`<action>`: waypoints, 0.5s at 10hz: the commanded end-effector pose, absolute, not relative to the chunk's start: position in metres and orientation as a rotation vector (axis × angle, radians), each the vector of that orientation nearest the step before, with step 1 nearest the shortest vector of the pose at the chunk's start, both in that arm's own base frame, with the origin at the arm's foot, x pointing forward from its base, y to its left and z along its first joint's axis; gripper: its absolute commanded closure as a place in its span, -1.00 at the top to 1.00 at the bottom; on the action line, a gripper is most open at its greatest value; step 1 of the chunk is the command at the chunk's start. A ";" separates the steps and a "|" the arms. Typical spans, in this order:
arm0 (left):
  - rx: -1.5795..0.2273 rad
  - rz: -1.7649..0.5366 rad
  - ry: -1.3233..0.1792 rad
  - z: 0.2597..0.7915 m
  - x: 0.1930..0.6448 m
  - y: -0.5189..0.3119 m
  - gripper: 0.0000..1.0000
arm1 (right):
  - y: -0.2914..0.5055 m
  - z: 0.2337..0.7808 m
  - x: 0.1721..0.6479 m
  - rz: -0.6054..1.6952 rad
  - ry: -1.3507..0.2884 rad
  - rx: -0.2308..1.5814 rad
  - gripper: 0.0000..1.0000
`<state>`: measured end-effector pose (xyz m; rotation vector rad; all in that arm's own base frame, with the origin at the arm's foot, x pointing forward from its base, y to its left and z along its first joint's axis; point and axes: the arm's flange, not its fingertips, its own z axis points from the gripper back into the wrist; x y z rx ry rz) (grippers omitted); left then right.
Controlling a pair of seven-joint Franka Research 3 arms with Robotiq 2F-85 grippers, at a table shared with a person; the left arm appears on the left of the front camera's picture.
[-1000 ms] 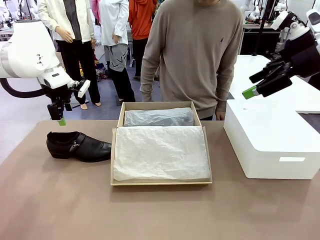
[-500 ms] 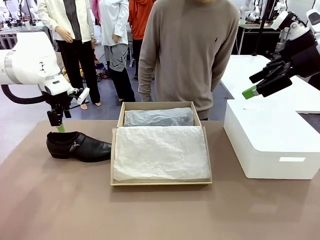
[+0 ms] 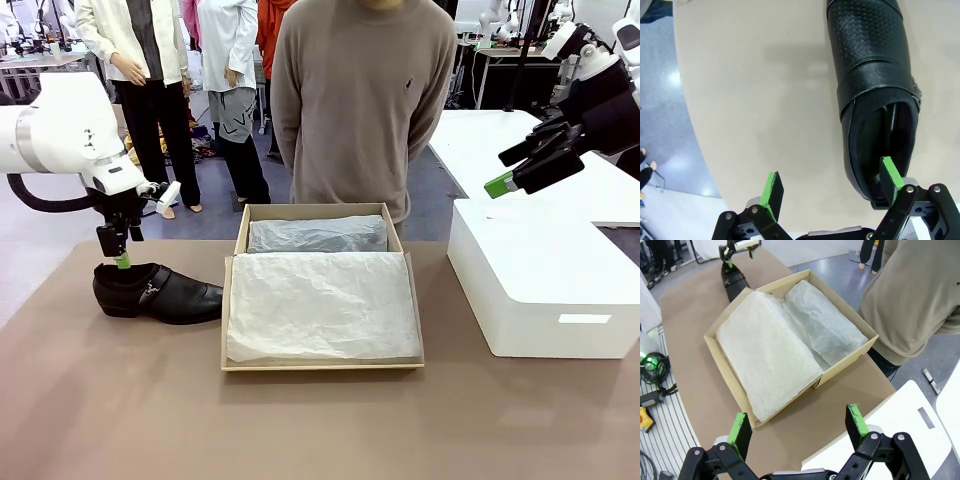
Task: Pack the shoes into the box.
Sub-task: Place the other shoe of the Shoes into the Shoes Box.
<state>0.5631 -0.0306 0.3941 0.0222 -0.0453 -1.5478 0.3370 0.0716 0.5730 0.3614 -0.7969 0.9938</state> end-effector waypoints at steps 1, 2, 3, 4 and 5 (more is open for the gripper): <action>0.006 -1.571 -0.026 0.394 0.570 -0.029 1.00 | 0.072 0.573 0.338 0.996 -0.805 0.378 1.00; 0.003 -1.571 -0.021 0.392 0.571 -0.030 1.00 | 0.072 0.573 0.338 0.996 -0.805 0.378 1.00; 0.004 -1.571 -0.015 0.390 0.571 -0.029 1.00 | 0.072 0.573 0.338 0.996 -0.805 0.378 1.00; 0.000 -1.571 -0.011 0.387 0.572 -0.029 1.00 | 0.072 0.573 0.338 0.996 -0.805 0.378 1.00; -0.004 -1.575 -0.010 0.383 0.573 -0.028 1.00 | 0.072 0.573 0.338 0.996 -0.805 0.378 1.00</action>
